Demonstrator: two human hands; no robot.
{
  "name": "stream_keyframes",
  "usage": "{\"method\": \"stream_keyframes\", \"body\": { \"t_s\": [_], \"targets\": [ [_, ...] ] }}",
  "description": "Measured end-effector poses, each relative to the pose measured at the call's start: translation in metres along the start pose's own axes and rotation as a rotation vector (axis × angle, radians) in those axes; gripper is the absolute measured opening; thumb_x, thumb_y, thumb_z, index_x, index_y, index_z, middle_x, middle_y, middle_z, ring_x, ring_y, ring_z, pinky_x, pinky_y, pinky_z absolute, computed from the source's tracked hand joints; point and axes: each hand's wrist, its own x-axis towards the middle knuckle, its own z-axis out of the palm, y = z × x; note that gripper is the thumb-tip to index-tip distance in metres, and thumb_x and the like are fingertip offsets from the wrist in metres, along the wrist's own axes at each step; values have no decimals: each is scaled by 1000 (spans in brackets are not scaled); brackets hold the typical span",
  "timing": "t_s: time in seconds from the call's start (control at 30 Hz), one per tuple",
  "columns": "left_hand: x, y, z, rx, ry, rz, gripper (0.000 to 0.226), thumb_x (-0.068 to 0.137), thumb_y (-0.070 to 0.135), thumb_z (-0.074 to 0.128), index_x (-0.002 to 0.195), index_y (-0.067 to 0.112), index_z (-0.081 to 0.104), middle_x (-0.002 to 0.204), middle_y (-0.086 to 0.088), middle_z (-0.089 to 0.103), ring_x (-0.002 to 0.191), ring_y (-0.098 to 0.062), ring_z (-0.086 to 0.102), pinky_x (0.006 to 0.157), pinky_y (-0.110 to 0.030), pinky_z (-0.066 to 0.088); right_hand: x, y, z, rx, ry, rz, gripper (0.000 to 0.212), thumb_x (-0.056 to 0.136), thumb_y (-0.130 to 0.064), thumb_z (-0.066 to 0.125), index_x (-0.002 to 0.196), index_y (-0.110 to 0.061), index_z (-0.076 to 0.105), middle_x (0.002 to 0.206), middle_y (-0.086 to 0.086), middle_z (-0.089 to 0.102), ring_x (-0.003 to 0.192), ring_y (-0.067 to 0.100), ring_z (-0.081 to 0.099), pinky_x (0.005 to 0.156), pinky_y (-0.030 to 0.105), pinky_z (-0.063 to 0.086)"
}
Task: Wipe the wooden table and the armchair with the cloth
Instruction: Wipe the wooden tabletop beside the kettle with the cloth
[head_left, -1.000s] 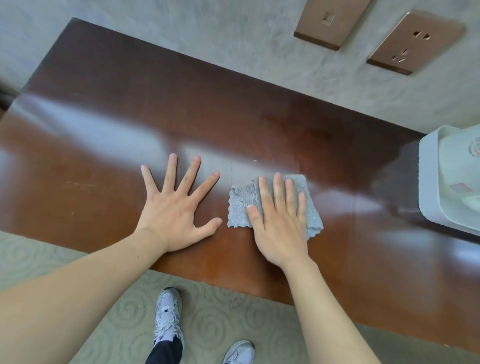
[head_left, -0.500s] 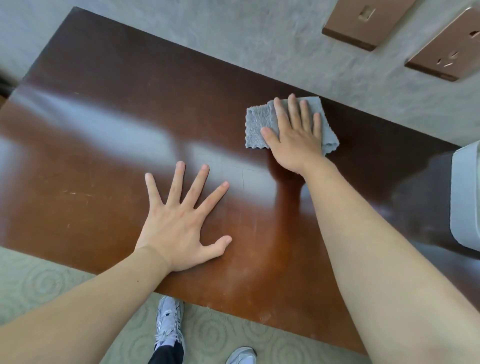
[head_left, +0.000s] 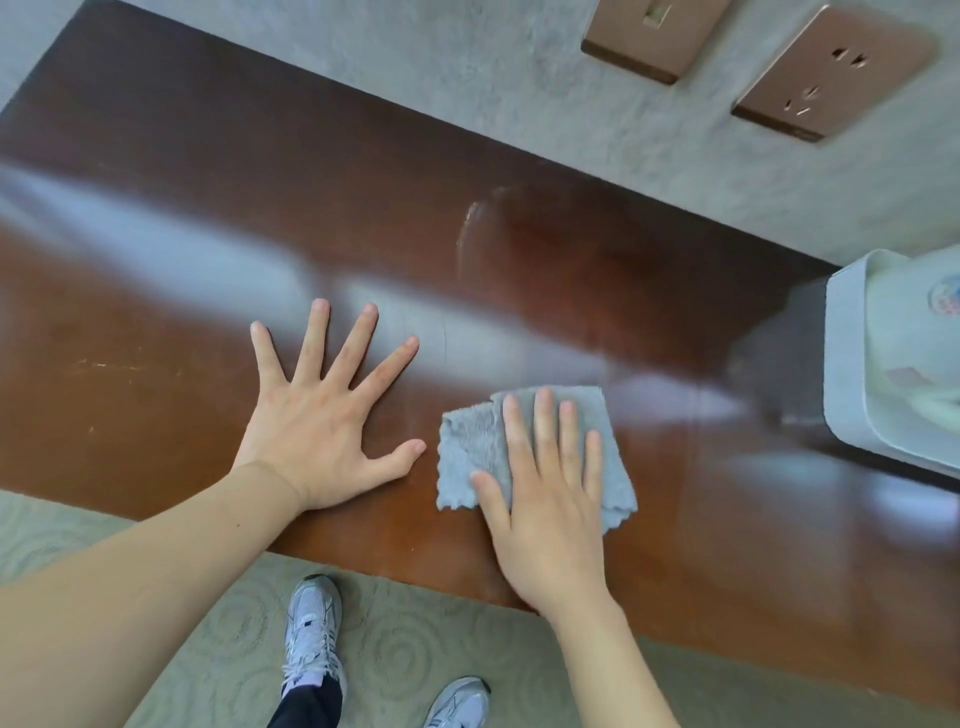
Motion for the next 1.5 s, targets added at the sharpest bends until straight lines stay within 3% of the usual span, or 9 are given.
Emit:
{"method": "stream_keyframes", "body": {
  "t_s": [0.2, 0.43, 0.73, 0.93, 1.07, 1.2, 1.3, 1.4, 1.5],
  "targets": [
    [0, 1, -5, -45, -3, 7, 95, 79, 86, 33, 159, 35, 28, 169, -10, 19, 153, -49, 10, 107, -83, 9, -9, -8, 3, -33, -39, 72, 67, 100, -60, 17, 158, -30, 0, 166, 1, -5, 152, 24, -8, 120, 50, 0],
    [0, 0, -9, -94, -14, 5, 98, 76, 86, 41, 158, 33, 31, 168, -9, 22, 153, -48, 11, 108, -83, 9, 132, -8, -17, -43, 33, 98, 68, 98, -61, 9, 156, -31, -10, 165, 2, -13, 151, 24, -15, 121, 47, -10],
    [1, -2, -6, -140, 8, 18, 99, 73, 85, 46, 156, 31, 36, 167, -11, 25, 153, -49, 12, 107, -84, 9, 275, -31, -48, 37, 89, -40, 59, 105, -39, 20, 157, -14, 5, 166, 5, 4, 152, 20, -3, 121, 43, -6],
    [0, -2, -7, -139, -2, 13, 100, 73, 85, 46, 157, 32, 34, 167, -10, 24, 153, -49, 11, 108, -83, 10, 250, -45, -37, -9, 51, -354, 56, 105, -36, 23, 158, -22, 9, 166, -1, 5, 152, 15, -2, 121, 36, -7],
    [0, -3, -7, -128, 1, 16, 100, 74, 85, 45, 158, 33, 32, 168, -10, 23, 153, -48, 10, 108, -83, 9, 189, -22, -29, 3, 1, -405, 55, 105, -39, 17, 157, -25, 9, 165, -6, 3, 151, 9, -6, 121, 29, -11],
    [-1, -2, -7, -146, -1, 14, 101, 72, 85, 47, 157, 32, 34, 168, -10, 23, 153, -48, 11, 108, -83, 9, 139, 37, -30, 0, 59, -148, 59, 103, -44, 14, 158, -23, 10, 165, -5, 3, 152, 13, -3, 124, 38, 1],
    [0, -2, -7, -157, -7, 18, 101, 71, 84, 49, 156, 31, 36, 167, -10, 24, 153, -49, 11, 108, -83, 9, 150, 64, -38, -59, 135, 182, 62, 104, -43, 14, 158, -12, 10, 165, 12, 7, 152, 28, 6, 122, 47, 9],
    [0, -1, -8, -173, -16, 24, 102, 70, 83, 51, 155, 30, 38, 167, -11, 25, 153, -49, 11, 107, -84, 10, 186, 46, -42, -21, 173, 459, 67, 103, -43, 21, 156, -5, 5, 163, 23, 0, 151, 36, 1, 121, 51, 3],
    [0, -2, -7, -191, -10, 23, 102, 69, 83, 52, 155, 30, 39, 167, -11, 25, 153, -49, 11, 107, -84, 11, 228, 4, -43, 52, 158, 531, 70, 103, -43, 21, 155, -2, -1, 163, 24, -3, 151, 36, -6, 121, 51, -4]
  ]
}}
